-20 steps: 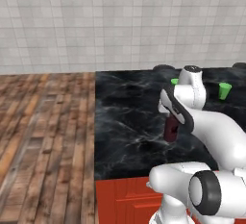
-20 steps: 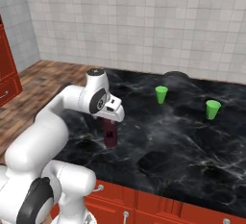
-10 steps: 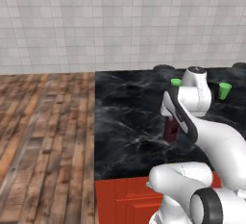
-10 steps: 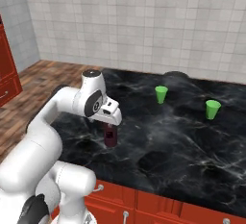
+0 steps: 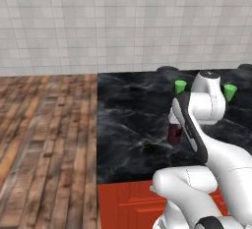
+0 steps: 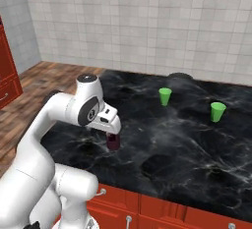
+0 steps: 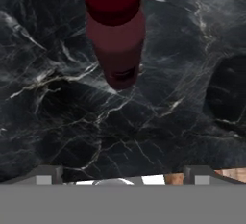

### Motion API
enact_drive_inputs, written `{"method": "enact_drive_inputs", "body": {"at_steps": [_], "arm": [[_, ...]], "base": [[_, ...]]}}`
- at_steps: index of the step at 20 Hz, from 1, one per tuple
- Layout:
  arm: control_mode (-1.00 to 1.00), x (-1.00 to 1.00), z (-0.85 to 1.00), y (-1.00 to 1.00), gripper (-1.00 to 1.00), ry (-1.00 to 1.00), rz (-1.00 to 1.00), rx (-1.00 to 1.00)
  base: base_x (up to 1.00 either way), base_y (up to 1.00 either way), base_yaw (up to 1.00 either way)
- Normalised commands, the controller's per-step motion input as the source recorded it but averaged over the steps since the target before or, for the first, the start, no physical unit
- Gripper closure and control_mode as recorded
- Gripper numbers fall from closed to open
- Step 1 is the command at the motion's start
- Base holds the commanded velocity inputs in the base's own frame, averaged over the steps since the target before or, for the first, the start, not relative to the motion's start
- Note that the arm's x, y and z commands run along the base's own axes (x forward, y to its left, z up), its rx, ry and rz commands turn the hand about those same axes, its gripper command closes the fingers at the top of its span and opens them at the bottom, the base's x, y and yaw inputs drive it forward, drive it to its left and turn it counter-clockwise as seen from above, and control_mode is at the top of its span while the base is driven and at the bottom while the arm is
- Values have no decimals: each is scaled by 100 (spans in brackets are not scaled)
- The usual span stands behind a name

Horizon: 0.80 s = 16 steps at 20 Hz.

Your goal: Place the drinks on the dining counter in a tight cluster.

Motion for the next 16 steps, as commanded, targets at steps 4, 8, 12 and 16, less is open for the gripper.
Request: {"method": "enact_drive_inputs", "body": {"at_steps": [4,8,12,16], "arm": [[-100,-33,18,11,-100,0,0,0],[-100,-37,20,7,-100,0,0,0],[-100,-30,13,10,-100,1,0,0],[-100,-3,1,5,-100,2,0,0]], "base": [[0,0,0],[0,0,0],[0,0,0],[0,0,0]]}}
